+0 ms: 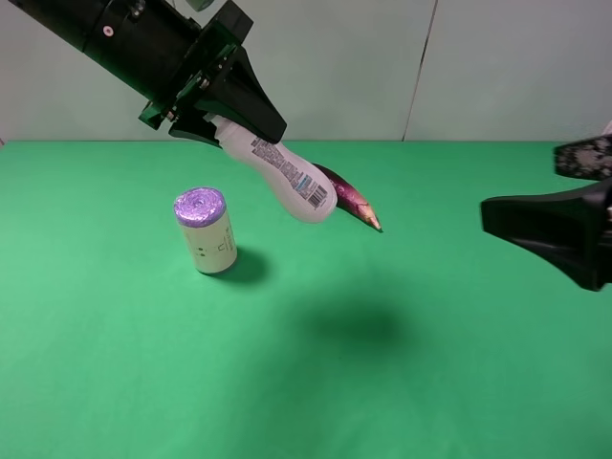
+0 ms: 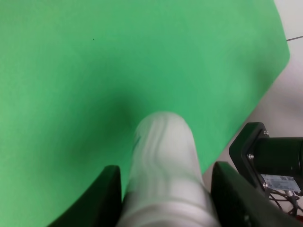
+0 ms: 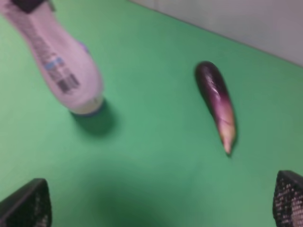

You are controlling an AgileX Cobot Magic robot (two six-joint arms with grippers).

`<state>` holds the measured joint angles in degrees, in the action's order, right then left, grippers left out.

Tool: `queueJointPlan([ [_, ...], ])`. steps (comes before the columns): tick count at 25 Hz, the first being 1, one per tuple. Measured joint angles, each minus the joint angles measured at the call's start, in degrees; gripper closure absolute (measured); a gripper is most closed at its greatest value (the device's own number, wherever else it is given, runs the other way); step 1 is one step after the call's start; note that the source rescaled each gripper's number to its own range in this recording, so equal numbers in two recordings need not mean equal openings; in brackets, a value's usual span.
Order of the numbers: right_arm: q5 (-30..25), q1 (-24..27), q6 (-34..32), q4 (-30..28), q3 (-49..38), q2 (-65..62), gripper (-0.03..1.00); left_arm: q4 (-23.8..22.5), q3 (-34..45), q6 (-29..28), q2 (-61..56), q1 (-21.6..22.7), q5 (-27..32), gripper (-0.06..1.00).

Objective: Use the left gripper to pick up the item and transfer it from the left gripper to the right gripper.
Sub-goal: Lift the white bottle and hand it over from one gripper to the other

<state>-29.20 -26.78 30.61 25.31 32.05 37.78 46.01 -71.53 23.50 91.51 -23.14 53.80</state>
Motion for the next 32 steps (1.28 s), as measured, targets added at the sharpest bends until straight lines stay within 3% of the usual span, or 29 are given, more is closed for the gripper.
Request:
queueJointPlan([
  [9,7.84,-13.76,2.96,0.00,6.01,12.72,-0.03,0.18,0.00,0.00,0.00,0.00,-0.06,0.94],
  [15,11.78,-19.51,3.13,-1.15,10.28,21.16,-0.03,0.18,0.00,0.00,0.00,0.00,-0.16,0.94],
  [32,22.97,-20.68,3.18,-5.79,12.53,35.37,-0.03,0.18,0.00,0.00,0.00,0.00,-0.16,0.94],
])
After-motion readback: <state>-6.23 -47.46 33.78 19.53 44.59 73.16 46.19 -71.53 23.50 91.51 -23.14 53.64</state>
